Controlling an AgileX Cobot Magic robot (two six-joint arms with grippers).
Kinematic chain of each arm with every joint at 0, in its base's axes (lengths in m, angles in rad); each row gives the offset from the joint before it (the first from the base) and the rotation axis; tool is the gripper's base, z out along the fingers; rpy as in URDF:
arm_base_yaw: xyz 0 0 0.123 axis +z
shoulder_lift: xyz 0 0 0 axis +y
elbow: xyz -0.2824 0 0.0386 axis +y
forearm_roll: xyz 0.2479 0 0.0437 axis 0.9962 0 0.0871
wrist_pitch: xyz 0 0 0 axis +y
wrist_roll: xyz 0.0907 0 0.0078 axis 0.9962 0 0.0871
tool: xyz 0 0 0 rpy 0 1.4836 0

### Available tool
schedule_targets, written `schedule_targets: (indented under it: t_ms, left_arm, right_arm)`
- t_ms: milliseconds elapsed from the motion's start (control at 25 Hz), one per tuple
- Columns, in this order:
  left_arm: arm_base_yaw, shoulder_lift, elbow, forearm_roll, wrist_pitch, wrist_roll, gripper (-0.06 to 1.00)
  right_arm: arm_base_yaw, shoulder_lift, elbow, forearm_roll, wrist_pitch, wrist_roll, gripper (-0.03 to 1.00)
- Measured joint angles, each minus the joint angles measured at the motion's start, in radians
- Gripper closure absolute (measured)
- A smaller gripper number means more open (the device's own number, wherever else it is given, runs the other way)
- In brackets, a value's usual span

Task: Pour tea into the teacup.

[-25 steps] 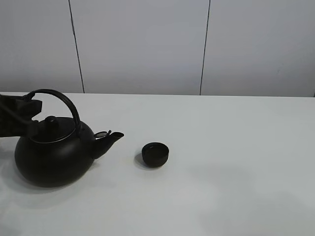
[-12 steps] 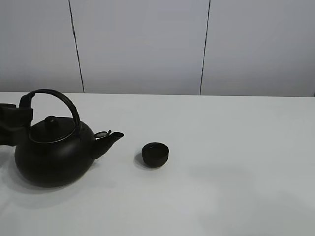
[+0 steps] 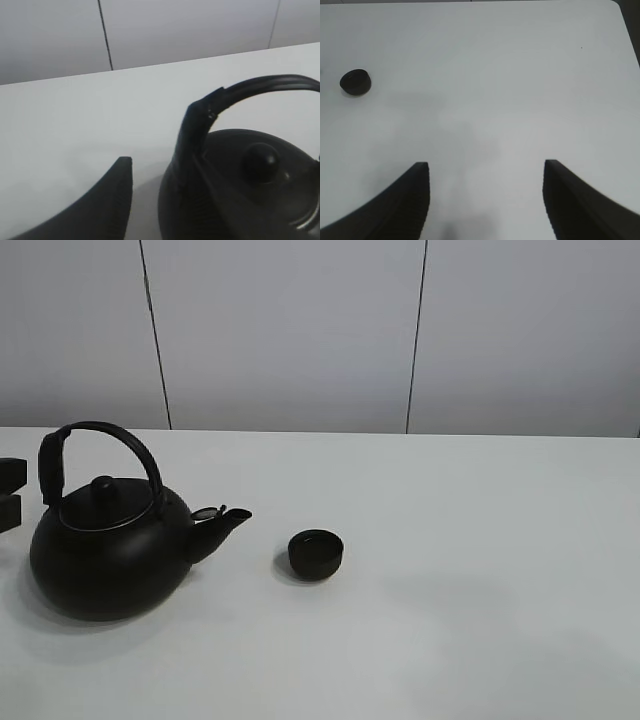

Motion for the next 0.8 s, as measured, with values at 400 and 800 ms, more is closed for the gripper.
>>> schedule_targets:
  t_ms: [400, 800]
  left_arm:
    - [0.0, -0.002, -0.001, -0.083, -0.001, 0.0, 0.67]
    - [0.002, -0.291, -0.238, -0.04, 0.502, -0.105, 0.65]
  right_arm:
    - [0.0, 0.0, 0.0, 0.0, 0.0, 0.0, 0.52]
    - [0.0, 0.0, 0.0, 0.0, 0.0, 0.0, 0.52]
